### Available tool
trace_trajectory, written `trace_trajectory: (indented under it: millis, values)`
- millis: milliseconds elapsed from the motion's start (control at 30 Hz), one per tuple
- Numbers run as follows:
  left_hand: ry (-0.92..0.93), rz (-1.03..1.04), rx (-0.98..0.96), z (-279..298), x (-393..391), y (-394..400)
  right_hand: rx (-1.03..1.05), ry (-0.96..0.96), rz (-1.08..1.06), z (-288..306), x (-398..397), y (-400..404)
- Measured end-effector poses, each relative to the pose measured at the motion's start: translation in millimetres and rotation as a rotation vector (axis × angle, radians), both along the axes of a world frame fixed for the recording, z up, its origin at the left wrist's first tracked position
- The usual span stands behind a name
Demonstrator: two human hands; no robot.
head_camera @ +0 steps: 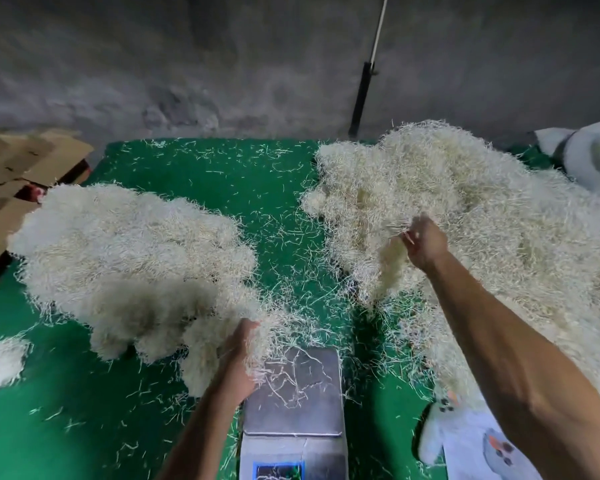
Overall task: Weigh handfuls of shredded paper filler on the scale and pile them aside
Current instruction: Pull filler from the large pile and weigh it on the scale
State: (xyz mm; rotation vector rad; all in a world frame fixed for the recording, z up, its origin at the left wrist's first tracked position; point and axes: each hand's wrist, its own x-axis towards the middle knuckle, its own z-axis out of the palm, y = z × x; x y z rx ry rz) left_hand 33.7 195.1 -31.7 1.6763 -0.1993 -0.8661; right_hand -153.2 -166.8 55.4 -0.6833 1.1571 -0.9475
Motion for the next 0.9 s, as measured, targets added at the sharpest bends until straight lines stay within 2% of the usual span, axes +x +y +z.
trace_trajectory:
  millis: [33,67,100,133,167,200,233,267,300,367,433,500,600,667,767,833,900]
  values:
    - [0.024,0.014,-0.025,-3,0,-4,-0.025,0.042,0.03,-2,0,2]
    - [0.137,0.058,-0.117,-7,0,-6,-0.065,0.165,0.098,-7,-2,6]
    - [0.251,0.065,-0.217,-13,2,-7,-0.128,0.416,0.226,-12,-5,11]
    - [0.359,0.022,-0.24,-14,1,-9,-0.205,0.76,0.383,-18,-10,18]
    - [0.369,-0.003,-0.266,-9,-1,-8,-0.295,1.123,0.498,-25,-13,26]
    - [0.352,-0.036,-0.237,-11,-4,-9,-0.404,1.391,0.538,-33,-14,37]
    - [0.416,-0.028,-0.191,-15,-5,-15,-0.523,1.513,0.524,-40,-12,49]
    - [0.415,-0.046,-0.093,-18,-7,-18,-0.614,1.464,0.497,-45,-8,66]
    - [0.374,-0.042,0.02,-17,-11,-20,-0.67,1.315,0.514,-49,-4,88]
    - [0.272,-0.024,0.135,-11,-23,-18,-0.662,0.901,0.714,-58,7,139]
    - [0.266,-0.103,0.053,-11,-35,-10,-0.538,0.601,1.024,-63,13,197]
    - [0.257,-0.235,-0.042,-12,-40,2,-0.432,0.463,1.158,-77,14,241]
    - [0.163,-0.27,-0.005,-8,-42,17,-0.398,0.378,0.875,-90,8,270]
    - [-0.022,-0.19,0.071,-4,-44,28,-0.389,0.352,0.729,-88,0,277]
    - [-0.283,-0.166,0.146,-11,-42,50,-0.481,0.514,0.782,-84,-8,286]
    - [-0.322,-0.233,0.178,-12,-43,63,-0.56,0.649,0.788,-86,-17,289]
    - [-0.315,-0.293,0.162,-15,-42,76,-0.557,0.622,0.641,-92,-32,293]
